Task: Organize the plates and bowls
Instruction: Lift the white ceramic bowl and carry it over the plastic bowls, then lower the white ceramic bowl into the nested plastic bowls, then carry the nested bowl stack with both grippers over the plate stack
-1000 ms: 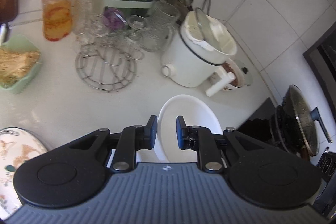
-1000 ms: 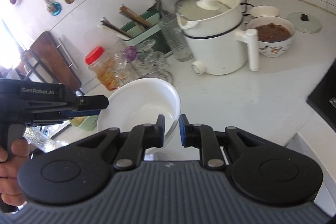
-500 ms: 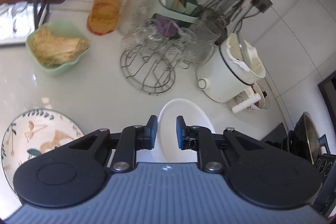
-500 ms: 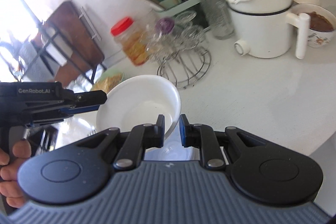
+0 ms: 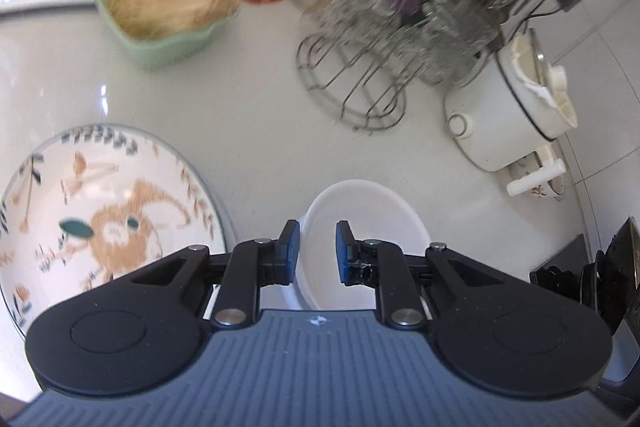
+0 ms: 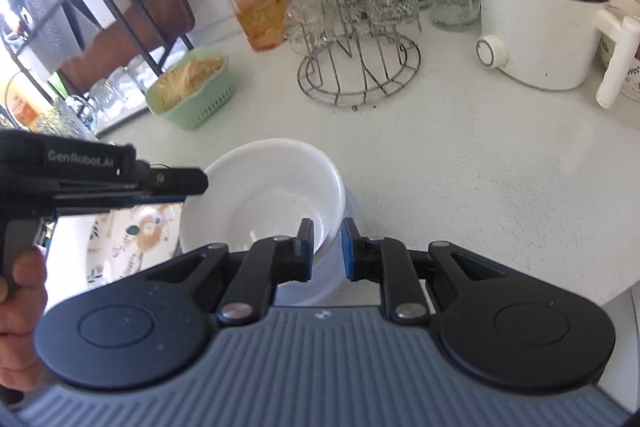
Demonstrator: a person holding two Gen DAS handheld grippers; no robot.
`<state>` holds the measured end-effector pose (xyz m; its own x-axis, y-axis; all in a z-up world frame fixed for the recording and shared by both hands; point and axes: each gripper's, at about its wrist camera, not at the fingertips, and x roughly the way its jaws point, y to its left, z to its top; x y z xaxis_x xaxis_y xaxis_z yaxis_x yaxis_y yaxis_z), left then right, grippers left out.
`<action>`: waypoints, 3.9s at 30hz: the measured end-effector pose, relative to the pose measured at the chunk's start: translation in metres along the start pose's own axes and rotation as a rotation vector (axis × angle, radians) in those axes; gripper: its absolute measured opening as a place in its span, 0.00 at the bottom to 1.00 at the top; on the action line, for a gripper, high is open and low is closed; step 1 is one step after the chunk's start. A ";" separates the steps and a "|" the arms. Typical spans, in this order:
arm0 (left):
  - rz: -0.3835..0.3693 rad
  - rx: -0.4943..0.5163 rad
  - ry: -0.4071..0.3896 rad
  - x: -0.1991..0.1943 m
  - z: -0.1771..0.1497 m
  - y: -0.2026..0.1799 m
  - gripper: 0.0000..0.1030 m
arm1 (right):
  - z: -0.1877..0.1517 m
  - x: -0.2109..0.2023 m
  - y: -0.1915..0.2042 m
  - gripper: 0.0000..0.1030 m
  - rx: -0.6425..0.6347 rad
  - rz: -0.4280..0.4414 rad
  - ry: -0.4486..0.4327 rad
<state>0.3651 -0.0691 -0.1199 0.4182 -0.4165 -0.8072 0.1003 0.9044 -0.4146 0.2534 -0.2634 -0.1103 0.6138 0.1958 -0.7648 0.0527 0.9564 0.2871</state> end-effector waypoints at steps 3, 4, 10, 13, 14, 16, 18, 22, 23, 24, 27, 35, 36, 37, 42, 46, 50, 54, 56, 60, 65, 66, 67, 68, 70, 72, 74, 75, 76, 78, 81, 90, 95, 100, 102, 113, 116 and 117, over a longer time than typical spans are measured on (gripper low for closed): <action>0.017 -0.005 0.029 0.010 -0.004 0.005 0.20 | 0.002 0.008 0.002 0.19 -0.014 -0.011 0.033; 0.018 -0.005 0.036 0.012 -0.005 0.006 0.20 | 0.003 0.009 0.001 0.19 -0.005 -0.009 0.038; 0.007 -0.040 0.047 0.016 -0.012 0.011 0.20 | 0.012 0.005 -0.015 0.32 0.043 0.016 0.032; 0.018 -0.067 0.053 0.020 -0.013 0.014 0.41 | 0.017 0.010 -0.024 0.40 0.071 0.050 0.022; 0.022 -0.068 0.049 0.019 -0.013 0.015 0.44 | 0.018 0.014 -0.027 0.40 0.077 0.041 0.023; 0.024 -0.052 0.044 0.018 -0.014 0.012 0.44 | 0.019 0.022 -0.030 0.42 0.081 0.039 0.024; 0.031 -0.053 0.033 0.018 -0.014 0.012 0.44 | 0.019 0.033 -0.035 0.41 0.104 0.060 0.050; 0.028 -0.067 0.020 0.017 -0.016 0.014 0.44 | 0.012 0.049 -0.036 0.40 0.135 0.057 0.108; 0.023 -0.070 0.016 0.017 -0.016 0.014 0.44 | 0.009 0.051 -0.035 0.38 0.137 0.052 0.119; 0.019 -0.070 0.014 0.017 -0.017 0.014 0.44 | 0.007 0.052 -0.034 0.34 0.143 0.050 0.129; 0.015 -0.069 0.022 0.018 -0.019 0.013 0.44 | 0.001 0.057 -0.038 0.29 0.226 0.095 0.165; 0.011 -0.044 0.043 0.021 -0.024 0.009 0.47 | -0.002 0.056 -0.036 0.15 0.227 0.066 0.169; 0.010 -0.039 0.046 0.022 -0.025 0.007 0.47 | -0.002 0.054 -0.037 0.14 0.225 0.058 0.166; 0.009 -0.036 0.045 0.022 -0.026 0.006 0.47 | -0.003 0.052 -0.039 0.13 0.228 0.053 0.166; -0.013 0.000 0.053 0.026 -0.029 -0.010 0.47 | -0.008 0.041 -0.054 0.12 0.266 0.020 0.159; -0.030 0.053 0.084 0.035 -0.035 -0.025 0.47 | -0.013 0.032 -0.063 0.12 0.294 0.004 0.150; -0.036 0.091 0.117 0.046 -0.040 -0.032 0.47 | -0.017 0.026 -0.066 0.12 0.308 -0.015 0.142; -0.034 0.115 0.153 0.055 -0.044 -0.031 0.46 | -0.022 0.022 -0.069 0.12 0.320 -0.020 0.134; -0.037 0.118 0.168 0.059 -0.046 -0.028 0.46 | -0.024 0.020 -0.070 0.12 0.328 -0.024 0.127; -0.010 0.143 0.200 0.066 -0.052 -0.026 0.31 | -0.028 0.018 -0.068 0.12 0.340 -0.023 0.120; -0.012 0.154 0.208 0.065 -0.060 -0.024 0.18 | -0.032 0.013 -0.061 0.13 0.338 -0.025 0.113; -0.008 0.157 0.205 0.064 -0.060 -0.023 0.17 | -0.033 0.011 -0.058 0.13 0.333 -0.025 0.110; -0.007 0.156 0.204 0.062 -0.061 -0.023 0.17 | -0.033 0.009 -0.056 0.13 0.331 -0.026 0.108; -0.006 0.156 0.203 0.059 -0.060 -0.022 0.17 | -0.034 0.008 -0.054 0.13 0.331 -0.026 0.106; -0.001 0.163 0.192 0.052 -0.061 -0.022 0.17 | -0.034 0.003 -0.050 0.13 0.331 -0.021 0.098; 0.005 0.160 0.186 0.044 -0.062 -0.022 0.17 | -0.034 -0.002 -0.045 0.13 0.322 -0.020 0.088; 0.013 0.151 0.179 0.035 -0.063 -0.020 0.17 | -0.034 -0.006 -0.038 0.13 0.322 -0.015 0.082; 0.015 0.148 0.175 0.031 -0.062 -0.020 0.17 | -0.033 -0.008 -0.036 0.13 0.322 -0.012 0.078; 0.014 0.142 0.172 0.027 -0.062 -0.018 0.17 | -0.033 -0.010 -0.033 0.13 0.321 -0.010 0.075; 0.009 0.131 0.165 0.017 -0.060 -0.017 0.17 | -0.032 -0.016 -0.027 0.13 0.323 -0.005 0.065; 0.002 0.127 0.149 0.004 -0.055 -0.016 0.17 | -0.030 -0.026 -0.018 0.13 0.329 0.000 0.045; -0.014 0.097 0.093 -0.042 -0.044 -0.004 0.17 | -0.019 -0.048 0.012 0.13 0.306 0.021 -0.002; -0.016 0.089 0.059 -0.065 -0.035 0.010 0.17 | -0.014 -0.051 0.032 0.13 0.301 0.040 -0.022; -0.017 0.062 0.035 -0.078 -0.023 0.034 0.17 | -0.011 -0.044 0.058 0.13 0.291 0.062 -0.023; -0.015 0.051 0.028 -0.083 -0.019 0.044 0.17 | -0.010 -0.038 0.069 0.13 0.289 0.069 -0.021; 0.022 -0.028 0.023 -0.085 0.001 0.117 0.17 | -0.004 0.016 0.119 0.13 0.235 0.129 0.055; 0.010 -0.068 0.023 -0.081 0.007 0.137 0.17 | 0.002 0.031 0.130 0.13 0.207 0.135 0.072; 0.011 -0.073 0.023 -0.080 0.008 0.140 0.17 | 0.003 0.035 0.133 0.13 0.195 0.132 0.077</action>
<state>0.3532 0.0919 -0.1103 0.3977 -0.4090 -0.8213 0.0288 0.9003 -0.4344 0.2840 -0.1298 -0.0973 0.5643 0.3390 -0.7528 0.1320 0.8630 0.4876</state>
